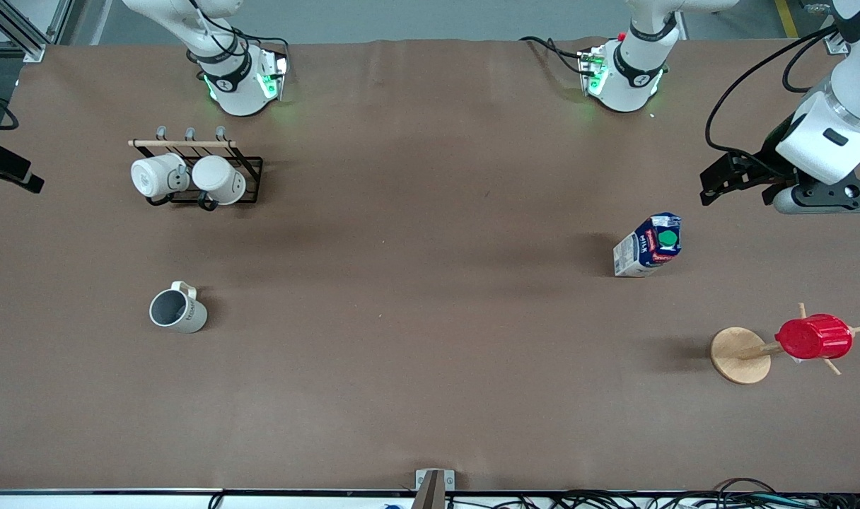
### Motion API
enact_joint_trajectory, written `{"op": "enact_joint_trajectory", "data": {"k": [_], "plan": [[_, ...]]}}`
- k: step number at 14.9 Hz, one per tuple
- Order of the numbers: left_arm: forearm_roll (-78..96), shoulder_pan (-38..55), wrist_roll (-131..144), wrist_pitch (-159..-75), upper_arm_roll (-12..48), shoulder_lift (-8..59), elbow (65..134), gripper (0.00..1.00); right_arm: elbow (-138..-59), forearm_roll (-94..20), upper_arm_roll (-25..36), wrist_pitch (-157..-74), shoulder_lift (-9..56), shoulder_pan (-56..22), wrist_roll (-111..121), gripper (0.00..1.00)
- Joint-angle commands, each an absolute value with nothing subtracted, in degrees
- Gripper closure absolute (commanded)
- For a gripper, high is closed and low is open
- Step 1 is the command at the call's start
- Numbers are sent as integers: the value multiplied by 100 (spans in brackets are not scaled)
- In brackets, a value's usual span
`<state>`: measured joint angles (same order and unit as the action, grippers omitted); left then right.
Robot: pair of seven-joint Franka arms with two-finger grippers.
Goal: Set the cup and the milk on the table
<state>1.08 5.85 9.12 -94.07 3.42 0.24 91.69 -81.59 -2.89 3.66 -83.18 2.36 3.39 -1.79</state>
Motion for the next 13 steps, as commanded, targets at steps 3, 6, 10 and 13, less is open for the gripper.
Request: {"op": "enact_joint_trajectory", "data": {"k": [3, 6, 10, 13], "plan": [[-26, 527, 879, -9457, 334, 0, 9176, 1, -8306, -255, 264, -8297, 79, 448, -149, 0], [-18, 501, 870, -9457, 343, 0, 9167, 1, -8306, -255, 264, -8297, 79, 448, -141, 0], [-9, 396, 722, -9457, 343, 35, 9167, 1, -8306, -255, 264, -8297, 79, 448, -141, 0], [-26, 396, 633, -9527, 343, 114, 9193, 1, -8306, -255, 272, -8297, 79, 448, -158, 0]]}}
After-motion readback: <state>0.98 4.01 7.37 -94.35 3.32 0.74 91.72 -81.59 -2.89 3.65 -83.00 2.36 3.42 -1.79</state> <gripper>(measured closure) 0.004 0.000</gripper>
